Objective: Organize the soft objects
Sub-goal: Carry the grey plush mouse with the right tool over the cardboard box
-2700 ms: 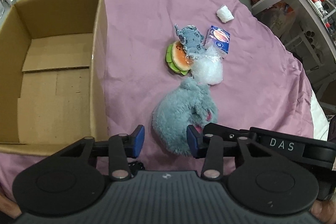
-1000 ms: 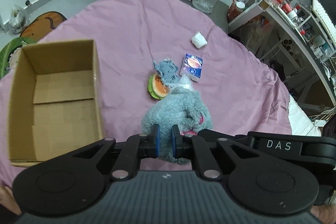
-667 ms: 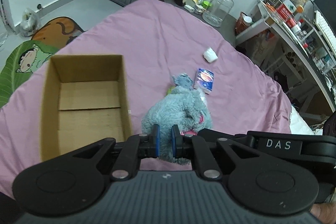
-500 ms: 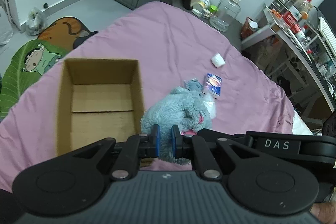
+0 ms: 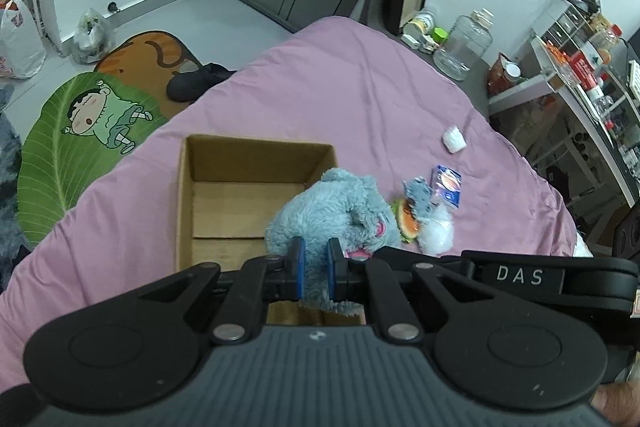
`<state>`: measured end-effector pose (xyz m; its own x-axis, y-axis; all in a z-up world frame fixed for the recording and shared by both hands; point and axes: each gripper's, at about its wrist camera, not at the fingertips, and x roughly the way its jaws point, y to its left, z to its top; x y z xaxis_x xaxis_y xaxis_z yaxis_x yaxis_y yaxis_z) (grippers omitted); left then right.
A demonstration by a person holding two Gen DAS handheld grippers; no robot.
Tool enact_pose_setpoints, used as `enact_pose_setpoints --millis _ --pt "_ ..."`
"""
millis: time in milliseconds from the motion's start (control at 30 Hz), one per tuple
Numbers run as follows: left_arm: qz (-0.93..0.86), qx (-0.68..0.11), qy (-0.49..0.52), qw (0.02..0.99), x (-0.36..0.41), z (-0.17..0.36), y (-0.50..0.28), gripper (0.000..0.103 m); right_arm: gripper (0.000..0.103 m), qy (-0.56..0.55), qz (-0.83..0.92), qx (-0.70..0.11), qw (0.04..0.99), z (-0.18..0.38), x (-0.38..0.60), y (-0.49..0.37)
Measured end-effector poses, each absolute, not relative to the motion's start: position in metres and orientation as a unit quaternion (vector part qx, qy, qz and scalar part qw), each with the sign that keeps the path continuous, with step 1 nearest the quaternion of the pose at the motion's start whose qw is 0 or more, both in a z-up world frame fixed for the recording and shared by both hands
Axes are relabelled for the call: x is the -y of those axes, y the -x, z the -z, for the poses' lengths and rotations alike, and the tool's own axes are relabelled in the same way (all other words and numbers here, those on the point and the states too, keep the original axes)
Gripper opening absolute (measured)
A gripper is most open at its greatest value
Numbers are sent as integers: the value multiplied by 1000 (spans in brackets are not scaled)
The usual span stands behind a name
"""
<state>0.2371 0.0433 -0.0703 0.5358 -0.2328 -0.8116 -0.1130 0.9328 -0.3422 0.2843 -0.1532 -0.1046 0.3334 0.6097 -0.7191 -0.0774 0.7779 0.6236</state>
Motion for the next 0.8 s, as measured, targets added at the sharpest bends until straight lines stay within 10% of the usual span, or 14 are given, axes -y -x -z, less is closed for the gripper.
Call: enact_pose_setpoints --millis 800 --pt "-2 -527 189 829 -97 126 -303 9 4 -217 -227 -602 734 156 91 -350"
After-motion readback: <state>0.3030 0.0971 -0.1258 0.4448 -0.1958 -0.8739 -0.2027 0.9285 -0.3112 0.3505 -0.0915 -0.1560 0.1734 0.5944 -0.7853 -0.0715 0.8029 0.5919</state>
